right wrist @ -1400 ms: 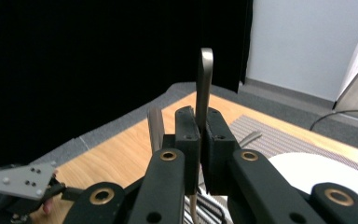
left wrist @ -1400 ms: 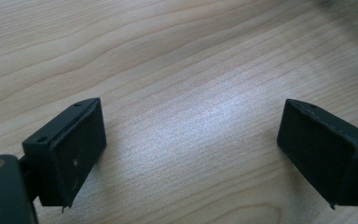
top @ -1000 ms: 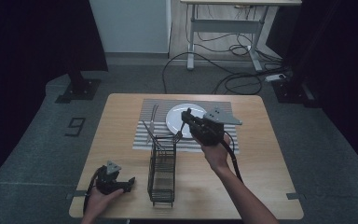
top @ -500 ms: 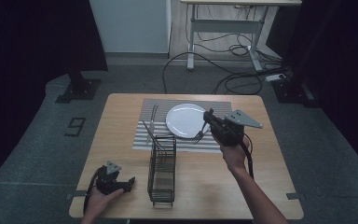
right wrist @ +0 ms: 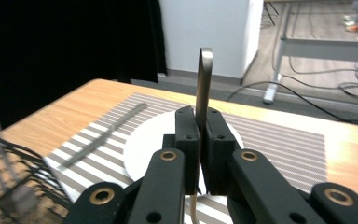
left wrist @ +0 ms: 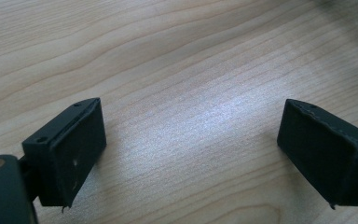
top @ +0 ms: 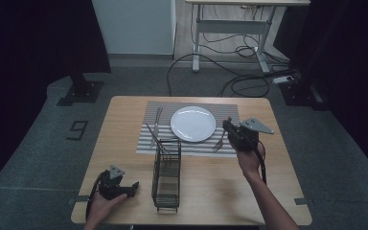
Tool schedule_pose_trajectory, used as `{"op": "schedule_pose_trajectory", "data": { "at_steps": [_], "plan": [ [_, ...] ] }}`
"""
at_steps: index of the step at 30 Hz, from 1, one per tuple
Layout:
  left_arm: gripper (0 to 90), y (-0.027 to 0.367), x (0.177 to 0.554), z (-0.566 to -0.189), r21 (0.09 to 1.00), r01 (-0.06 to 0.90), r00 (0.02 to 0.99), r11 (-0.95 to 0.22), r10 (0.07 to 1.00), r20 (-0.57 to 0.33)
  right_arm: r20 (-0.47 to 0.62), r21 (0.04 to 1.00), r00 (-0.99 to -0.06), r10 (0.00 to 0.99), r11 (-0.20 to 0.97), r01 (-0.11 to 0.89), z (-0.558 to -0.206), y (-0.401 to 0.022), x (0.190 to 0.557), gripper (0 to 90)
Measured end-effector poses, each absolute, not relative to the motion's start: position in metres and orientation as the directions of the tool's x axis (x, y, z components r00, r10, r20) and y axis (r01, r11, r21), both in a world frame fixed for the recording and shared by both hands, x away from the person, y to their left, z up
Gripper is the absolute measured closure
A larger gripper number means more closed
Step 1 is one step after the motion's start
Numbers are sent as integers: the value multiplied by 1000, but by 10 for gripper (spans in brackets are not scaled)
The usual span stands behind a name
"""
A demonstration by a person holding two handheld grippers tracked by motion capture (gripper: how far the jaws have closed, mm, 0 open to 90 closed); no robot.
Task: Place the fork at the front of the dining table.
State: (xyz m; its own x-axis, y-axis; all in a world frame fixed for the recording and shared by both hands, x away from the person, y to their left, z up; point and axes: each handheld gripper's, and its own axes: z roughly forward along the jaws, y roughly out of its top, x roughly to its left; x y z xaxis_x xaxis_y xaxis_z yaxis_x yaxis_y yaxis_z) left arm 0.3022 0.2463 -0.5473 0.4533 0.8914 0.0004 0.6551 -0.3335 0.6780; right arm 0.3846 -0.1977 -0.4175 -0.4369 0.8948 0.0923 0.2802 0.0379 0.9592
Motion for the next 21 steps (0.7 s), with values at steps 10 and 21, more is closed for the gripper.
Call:
{"op": "schedule_pose_trajectory", "data": {
  "at_steps": [10, 21],
  "plan": [
    [77, 246, 302, -547, 677, 655, 453, -334, 891, 1, 72, 942, -360, 930, 55, 330, -438, -216, 401, 861],
    [77, 246, 302, -547, 678, 656, 452, -332, 892, -1, 45, 927, -319, 947, 79, 366, -455, -216, 418, 861]
  ]
}}
